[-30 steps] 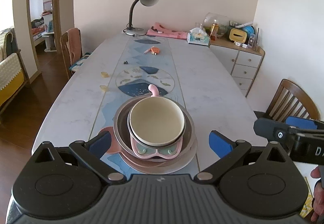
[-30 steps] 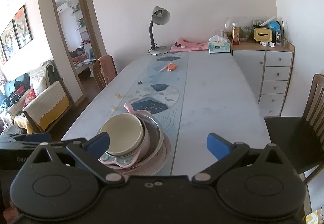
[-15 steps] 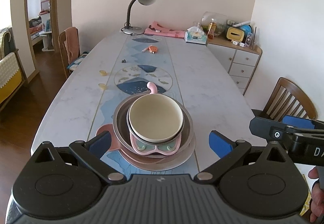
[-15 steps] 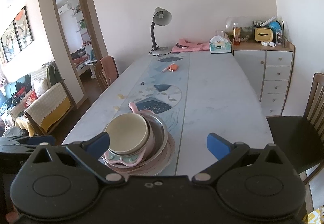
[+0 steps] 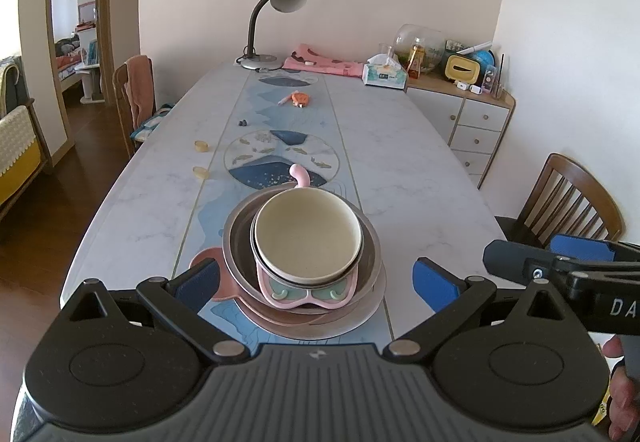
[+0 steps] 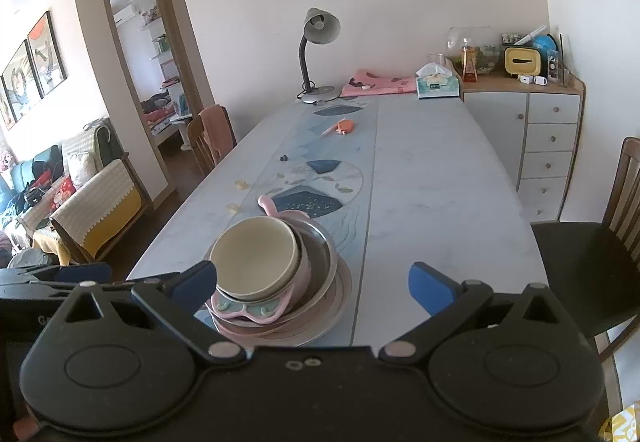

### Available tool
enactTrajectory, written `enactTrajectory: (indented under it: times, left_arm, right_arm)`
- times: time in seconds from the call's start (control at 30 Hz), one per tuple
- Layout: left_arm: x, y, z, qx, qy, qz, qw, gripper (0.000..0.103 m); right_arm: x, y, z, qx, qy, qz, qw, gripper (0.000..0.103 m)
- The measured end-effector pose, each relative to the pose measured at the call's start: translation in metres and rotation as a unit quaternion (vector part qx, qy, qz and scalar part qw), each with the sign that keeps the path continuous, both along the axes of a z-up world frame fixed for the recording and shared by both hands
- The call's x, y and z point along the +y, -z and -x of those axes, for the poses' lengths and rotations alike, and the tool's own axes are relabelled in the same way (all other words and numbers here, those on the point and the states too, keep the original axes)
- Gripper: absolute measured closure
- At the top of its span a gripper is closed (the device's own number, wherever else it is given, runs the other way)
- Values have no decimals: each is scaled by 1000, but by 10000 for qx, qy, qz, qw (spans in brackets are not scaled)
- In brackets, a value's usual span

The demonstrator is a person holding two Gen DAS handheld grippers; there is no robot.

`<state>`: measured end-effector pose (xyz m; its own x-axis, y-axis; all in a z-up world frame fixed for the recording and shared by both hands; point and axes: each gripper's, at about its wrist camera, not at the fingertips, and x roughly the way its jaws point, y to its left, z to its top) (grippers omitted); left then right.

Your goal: Organize plates and bowls

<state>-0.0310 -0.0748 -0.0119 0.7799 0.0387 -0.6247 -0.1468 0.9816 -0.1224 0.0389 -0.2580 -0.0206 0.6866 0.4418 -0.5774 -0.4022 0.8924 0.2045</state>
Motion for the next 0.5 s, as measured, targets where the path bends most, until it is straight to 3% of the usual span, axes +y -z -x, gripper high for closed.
enactTrajectory:
  times: [0.5]
  left_arm:
    - [1, 0, -5, -32, 25, -37, 10000, 0]
  right_arm:
    - [-1, 4, -2, 17, 34, -16, 10000, 0]
